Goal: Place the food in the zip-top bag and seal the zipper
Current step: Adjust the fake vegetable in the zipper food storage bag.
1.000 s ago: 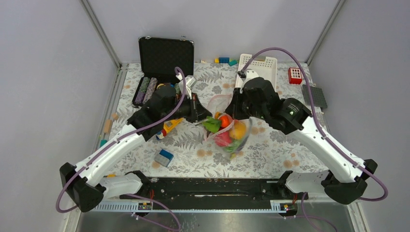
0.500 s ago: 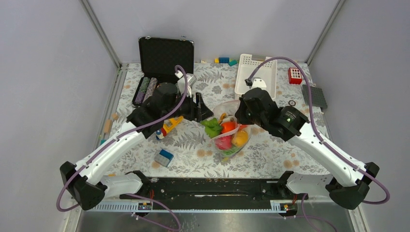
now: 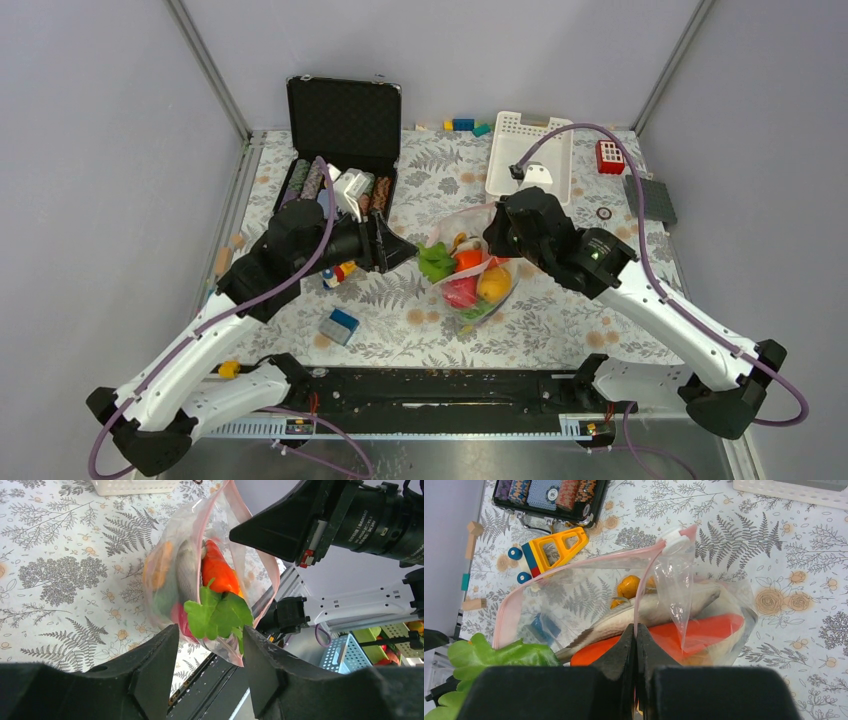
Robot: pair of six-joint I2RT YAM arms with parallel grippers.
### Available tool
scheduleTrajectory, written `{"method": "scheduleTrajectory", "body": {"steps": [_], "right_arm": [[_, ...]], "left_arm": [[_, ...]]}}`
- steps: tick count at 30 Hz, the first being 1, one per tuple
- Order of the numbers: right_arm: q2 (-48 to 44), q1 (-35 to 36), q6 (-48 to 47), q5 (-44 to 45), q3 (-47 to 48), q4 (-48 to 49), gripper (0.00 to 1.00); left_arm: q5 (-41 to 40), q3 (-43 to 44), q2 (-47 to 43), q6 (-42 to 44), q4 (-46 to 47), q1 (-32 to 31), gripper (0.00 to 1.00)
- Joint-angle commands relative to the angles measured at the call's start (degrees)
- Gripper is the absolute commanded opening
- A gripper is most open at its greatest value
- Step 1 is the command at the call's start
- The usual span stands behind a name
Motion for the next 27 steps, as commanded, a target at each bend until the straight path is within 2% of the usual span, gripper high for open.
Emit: {"method": "scheduleTrajectory", "body": {"steps": [1, 7, 9, 11, 14, 23, 27], "right_arm": [[-2.0, 0.3, 0.1, 1.7, -1.1, 3.9, 0.0], [-3.7, 0.3, -1.0, -0.3, -3.4, 7.3, 0.0], [-4.4, 0.3, -1.5, -1.1, -4.2, 8.9, 0.0], [-4.6, 0.3, -1.9, -1.5, -4.4, 9.5, 0.0], [-4.6, 0.3, -2.5, -1.5, -4.3, 9.6, 0.0], [-4.8, 0.3, -3.8, -2.9, -4.8, 10.8, 0.0], [-5.0, 0.3, -4.2, -3.2, -5.1, 10.9, 0.0]], "left_arm": [[2.0, 3.3, 0.7, -0.3, 0.1, -1.5, 0.49], [1.1, 11.5, 6.1, 4.3, -10.2, -6.7, 0.49], [-3.5, 14.0, 7.6, 5.1, -13.0, -9.1, 0.49], [-7.4, 16.6, 10.3, 5.2, -16.7, -10.3, 0.44], [-7.9, 18.7, 13.0, 5.6, -19.2, -11.5, 0.4], [-16.3, 24.7, 18.6, 6.8, -25.4, -14.3, 0.4], [-16.3, 26.9, 21.9, 7.4, -26.0, -14.8, 0.38]]}}
